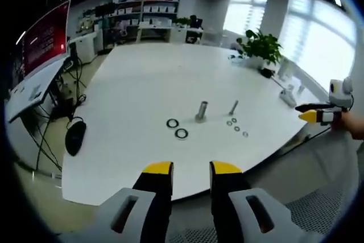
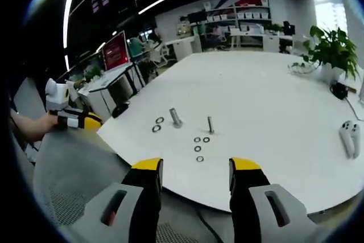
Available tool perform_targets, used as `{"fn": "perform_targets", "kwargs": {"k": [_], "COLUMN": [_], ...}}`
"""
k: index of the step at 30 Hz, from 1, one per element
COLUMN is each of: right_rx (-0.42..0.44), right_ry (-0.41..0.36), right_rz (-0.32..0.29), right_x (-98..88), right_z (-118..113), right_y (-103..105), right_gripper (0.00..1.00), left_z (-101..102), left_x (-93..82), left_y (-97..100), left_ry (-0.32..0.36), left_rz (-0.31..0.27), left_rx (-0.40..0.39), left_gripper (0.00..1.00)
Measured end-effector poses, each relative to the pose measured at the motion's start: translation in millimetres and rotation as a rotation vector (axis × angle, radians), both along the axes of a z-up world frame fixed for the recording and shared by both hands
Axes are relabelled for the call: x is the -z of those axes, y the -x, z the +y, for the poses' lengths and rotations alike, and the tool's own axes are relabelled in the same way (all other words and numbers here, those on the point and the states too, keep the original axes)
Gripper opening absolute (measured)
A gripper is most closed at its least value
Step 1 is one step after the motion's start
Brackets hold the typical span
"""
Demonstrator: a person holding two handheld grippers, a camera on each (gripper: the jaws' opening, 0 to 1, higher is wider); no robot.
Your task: Place the washer onto the threaded stud by aligning its center hole with the stud, sliding it down to the base, and recovering from edge contact or off-axis alignment until the washer reaches the visible bottom stop.
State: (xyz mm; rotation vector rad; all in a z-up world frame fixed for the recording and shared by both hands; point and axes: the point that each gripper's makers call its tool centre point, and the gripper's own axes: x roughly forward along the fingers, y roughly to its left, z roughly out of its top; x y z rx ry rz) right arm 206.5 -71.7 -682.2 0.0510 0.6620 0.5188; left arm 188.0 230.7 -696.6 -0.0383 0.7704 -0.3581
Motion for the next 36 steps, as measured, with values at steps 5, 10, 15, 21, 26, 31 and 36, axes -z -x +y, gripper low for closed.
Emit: {"fn": "perform_targets", "kwargs": {"k": [5,10,15,21,26,31,36], "right_rx": [0.026,0.010,0.016,0.013,0.024,0.027,0.026], "right_ry": [-0.015,-0.005,-0.009,-0.014,-0.021,-0.025,-0.030], "right_rz": [-0.007,0.006,0.005,0.011,0.005,0.004,0.000], "right_x": [-2.7,-0.2,-0.8,-0.2,-1.5,-1.5,-2.6], "right_z": [-3.7,-1.6,-2.7,-2.7,-3.9,-4.3,-3.9], "right_y": [-2.5,-1.4,-1.3,-1.0,-1.7,-2.5,-3.5], "right_gripper": [0.48,0.48,0.48,0.48,0.48,0.48,0.48], "left_z": [-0.3,7.4,1.0,6.7,3.6,-4.4,-11.5], "left_x": [5.5,-5.5,2.3,9.1,12.5,19.0,31.0], "left_y": [2.6,-4.0,2.6,1.0,-12.7,-23.2,-37.8], "left_ry": [-0.021,-0.021,-0.048,-0.092,-0.077,-0.093,-0.122], "left_rz": [0.031,-0.026,0.020,0.102,0.136,0.166,0.195], "left_rx": [0.015,-0.032,0.030,0.078,0.069,0.107,0.137], "left_gripper": [0.24,0.28,0.30,0.31,0.33,0.36,0.35]}}
